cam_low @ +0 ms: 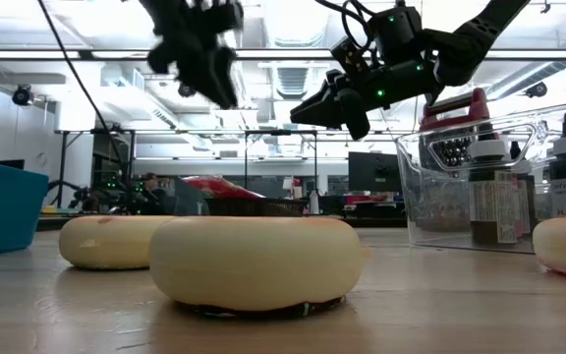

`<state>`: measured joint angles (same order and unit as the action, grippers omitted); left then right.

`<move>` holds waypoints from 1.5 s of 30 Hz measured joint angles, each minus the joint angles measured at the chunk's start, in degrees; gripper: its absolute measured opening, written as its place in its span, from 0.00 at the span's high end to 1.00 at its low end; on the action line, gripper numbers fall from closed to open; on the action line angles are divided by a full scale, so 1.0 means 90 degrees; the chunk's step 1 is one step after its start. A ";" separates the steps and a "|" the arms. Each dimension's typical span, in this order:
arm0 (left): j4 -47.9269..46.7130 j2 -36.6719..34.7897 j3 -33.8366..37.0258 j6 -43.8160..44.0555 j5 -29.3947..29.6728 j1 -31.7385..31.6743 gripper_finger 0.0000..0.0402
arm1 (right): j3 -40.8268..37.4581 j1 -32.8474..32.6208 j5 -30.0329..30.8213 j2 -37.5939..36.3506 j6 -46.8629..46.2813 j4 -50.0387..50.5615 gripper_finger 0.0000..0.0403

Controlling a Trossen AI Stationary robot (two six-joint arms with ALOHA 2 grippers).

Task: Pick & Place Food Item
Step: Put the left yellow donut into the blue bin

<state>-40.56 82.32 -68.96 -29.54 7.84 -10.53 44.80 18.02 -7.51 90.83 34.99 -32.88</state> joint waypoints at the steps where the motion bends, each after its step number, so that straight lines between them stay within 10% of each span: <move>1: 0.0105 -0.0115 -0.0006 0.0030 -0.0016 0.0069 0.48 | 0.0000 0.0000 0.0000 0.0001 0.0007 -0.0001 0.65; 26: 0.1348 -0.0617 0.0494 0.1119 0.1374 0.1692 0.48 | 0.0000 0.0000 0.0000 0.0002 0.0005 -0.0002 0.65; 45: -0.0114 -0.0595 0.0540 0.5259 0.2799 0.4203 0.40 | 0.0000 0.0000 0.0000 0.0000 0.0007 0.0000 0.65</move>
<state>-41.59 76.96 -64.10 17.79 33.03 27.29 44.80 18.02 -7.51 90.83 35.05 -32.89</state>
